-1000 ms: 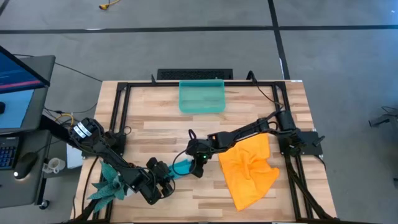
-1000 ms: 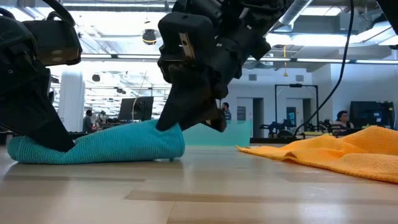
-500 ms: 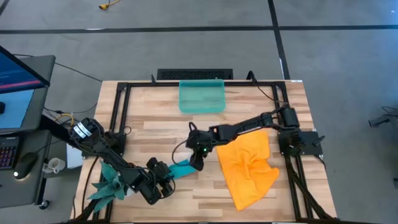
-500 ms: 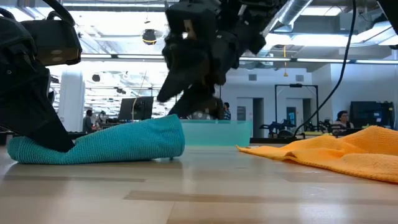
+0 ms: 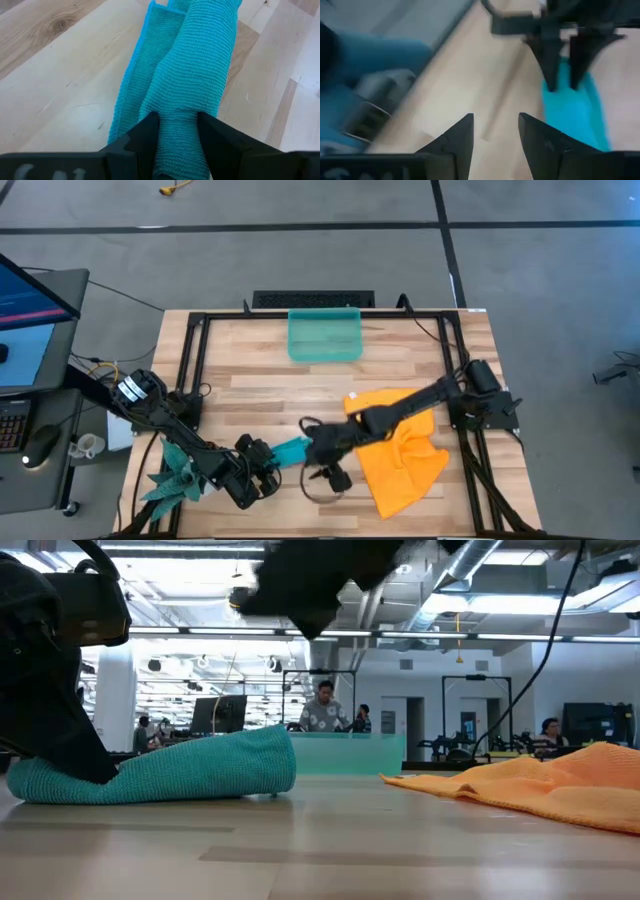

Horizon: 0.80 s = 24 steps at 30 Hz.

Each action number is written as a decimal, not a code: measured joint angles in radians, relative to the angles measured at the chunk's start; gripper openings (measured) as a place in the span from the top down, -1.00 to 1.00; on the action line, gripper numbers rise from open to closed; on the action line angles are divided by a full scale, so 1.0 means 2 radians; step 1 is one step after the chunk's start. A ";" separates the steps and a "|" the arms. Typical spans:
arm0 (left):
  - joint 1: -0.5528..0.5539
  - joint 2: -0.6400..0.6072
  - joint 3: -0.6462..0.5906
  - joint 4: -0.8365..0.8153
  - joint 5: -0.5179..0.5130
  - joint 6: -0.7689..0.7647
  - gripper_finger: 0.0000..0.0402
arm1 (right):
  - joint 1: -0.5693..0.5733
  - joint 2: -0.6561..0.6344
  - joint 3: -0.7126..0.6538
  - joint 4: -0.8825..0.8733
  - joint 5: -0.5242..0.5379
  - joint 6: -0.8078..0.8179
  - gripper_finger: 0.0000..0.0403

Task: Roll microfiber towels into tight, uniform cylinder then place into a basket
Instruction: Roll the blue microfiber cloth

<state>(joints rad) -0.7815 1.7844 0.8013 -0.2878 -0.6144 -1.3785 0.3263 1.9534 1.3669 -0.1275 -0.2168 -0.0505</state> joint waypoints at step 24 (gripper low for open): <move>0.002 -0.007 0.001 0.006 0.026 0.049 0.31 | 0.006 0.088 0.004 0.030 0.135 -0.027 0.26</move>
<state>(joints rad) -0.7765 1.7699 0.8032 -0.2756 -0.5617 -1.2798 0.3384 2.1302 1.3749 -0.0674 0.0540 -0.1045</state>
